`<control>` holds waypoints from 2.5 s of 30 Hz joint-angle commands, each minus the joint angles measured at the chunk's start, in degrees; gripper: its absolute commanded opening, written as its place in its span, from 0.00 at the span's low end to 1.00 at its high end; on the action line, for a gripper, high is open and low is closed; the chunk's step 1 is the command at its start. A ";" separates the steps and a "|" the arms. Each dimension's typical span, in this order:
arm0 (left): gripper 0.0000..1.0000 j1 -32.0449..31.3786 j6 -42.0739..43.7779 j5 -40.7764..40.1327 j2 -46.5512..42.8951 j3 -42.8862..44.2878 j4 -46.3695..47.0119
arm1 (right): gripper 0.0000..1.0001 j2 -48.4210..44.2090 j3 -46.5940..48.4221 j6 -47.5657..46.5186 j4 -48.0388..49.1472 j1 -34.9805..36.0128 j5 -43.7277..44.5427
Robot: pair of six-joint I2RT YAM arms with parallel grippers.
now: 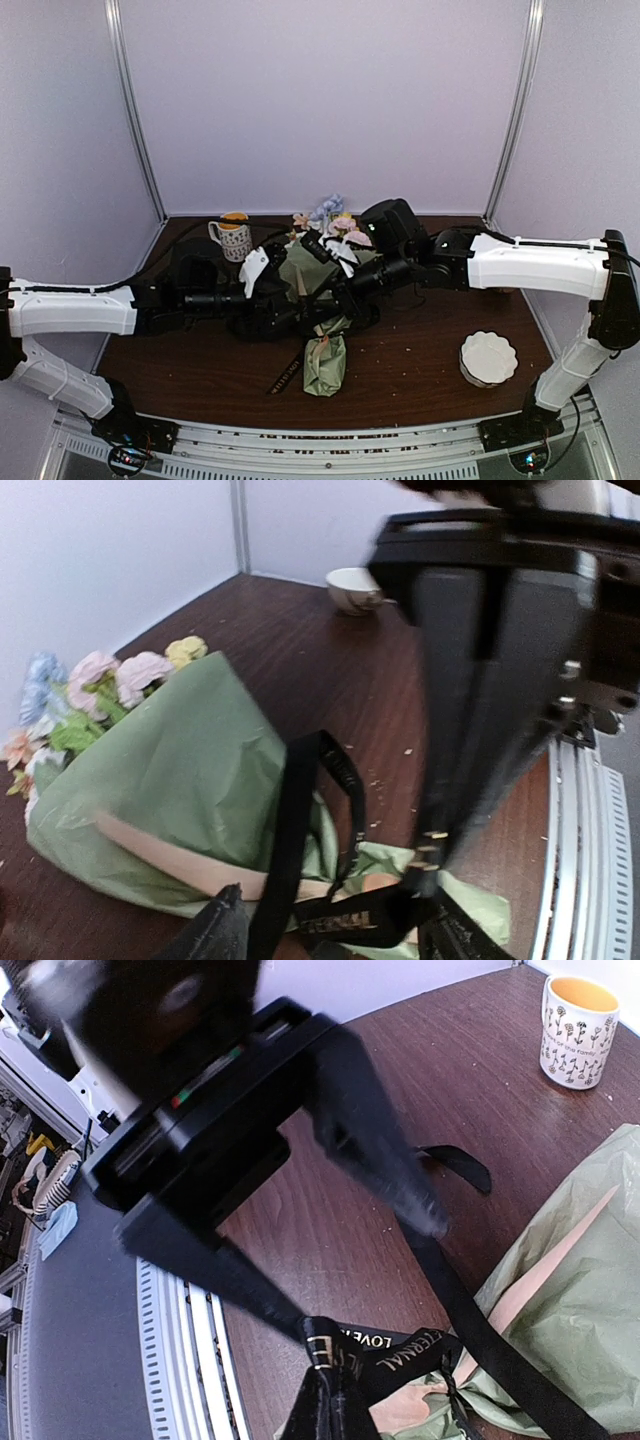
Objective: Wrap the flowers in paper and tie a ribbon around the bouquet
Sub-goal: Cross the half-tied ribbon over the folded bouquet.
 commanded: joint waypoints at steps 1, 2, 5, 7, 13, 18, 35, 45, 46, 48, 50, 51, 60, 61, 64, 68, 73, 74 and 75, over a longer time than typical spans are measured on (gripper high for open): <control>0.62 6.17 -7.23 -4.38 -0.03 2.73 -6.31 | 0.00 -1.31 -0.73 0.46 0.50 -0.31 1.79; 0.63 7.46 -8.55 -5.91 0.29 3.10 -8.38 | 0.00 -1.21 -0.65 0.55 0.40 -0.31 1.96; 0.65 10.08 -12.93 -13.63 2.57 4.78 -16.23 | 0.00 -0.87 -0.47 0.56 0.05 -0.33 2.26; 0.72 13.06 -16.69 -19.31 5.41 5.81 -21.83 | 0.00 -0.66 -0.29 0.49 -0.10 -0.33 2.26; 0.78 21.33 -23.49 -22.84 13.06 5.07 -28.07 | 0.00 -0.60 -0.22 0.30 -0.42 -0.35 2.17; 0.67 21.54 -22.78 -18.96 18.24 5.99 -26.84 | 0.00 -0.50 -0.37 0.13 -0.93 -0.38 2.65; 0.00 18.36 -17.45 -9.52 6.92 1.52 -17.59 | 0.00 -0.54 -0.12 0.65 -1.28 -0.87 3.73; 0.00 -7.11 4.29 10.30 -4.88 7.86 -14.56 | 0.00 3.03 3.18 5.05 -1.15 -5.14 5.00; 0.00 -8.52 4.94 11.94 -2.92 10.75 -15.61 | 0.00 3.26 3.41 5.51 -0.88 -5.37 4.92; 0.00 -11.03 7.19 14.65 2.03 17.29 -18.81 | 0.00 3.45 4.04 6.17 -0.61 -5.84 4.92; 0.00 -14.28 10.98 15.51 7.40 24.59 -23.13 | 0.00 3.74 4.95 6.19 -1.22 -6.20 4.97; 0.00 -15.50 12.88 15.72 10.14 28.05 -25.00 | 0.00 3.77 5.27 6.15 -1.61 -6.40 5.15; 0.00 -21.93 20.78 18.54 34.47 54.94 -31.58 | 0.00 2.08 5.94 3.55 -5.00 -6.81 5.66; 0.00 -22.99 21.79 17.06 36.30 57.63 -32.12 | 0.00 1.87 5.95 3.36 -5.32 -6.81 5.72; 0.00 -25.57 24.10 15.24 41.00 63.46 -33.13 | 0.00 1.31 5.49 3.12 -5.80 -6.81 5.99; 0.00 -26.12 23.88 14.50 45.02 66.70 -33.22 | 0.00 0.57 4.58 3.28 -5.66 -6.81 5.63; 0.06 -26.85 24.28 12.01 47.74 67.22 -34.58 | 0.00 0.34 4.28 3.45 -5.39 -6.81 5.43; 0.21 -26.86 24.29 10.71 47.70 67.04 -35.07 | 0.00 0.39 4.28 3.46 -5.39 -6.79 5.43; 0.37 -26.81 24.98 9.58 47.37 67.01 -35.91 | 0.00 0.42 4.28 3.46 -5.45 -6.81 5.28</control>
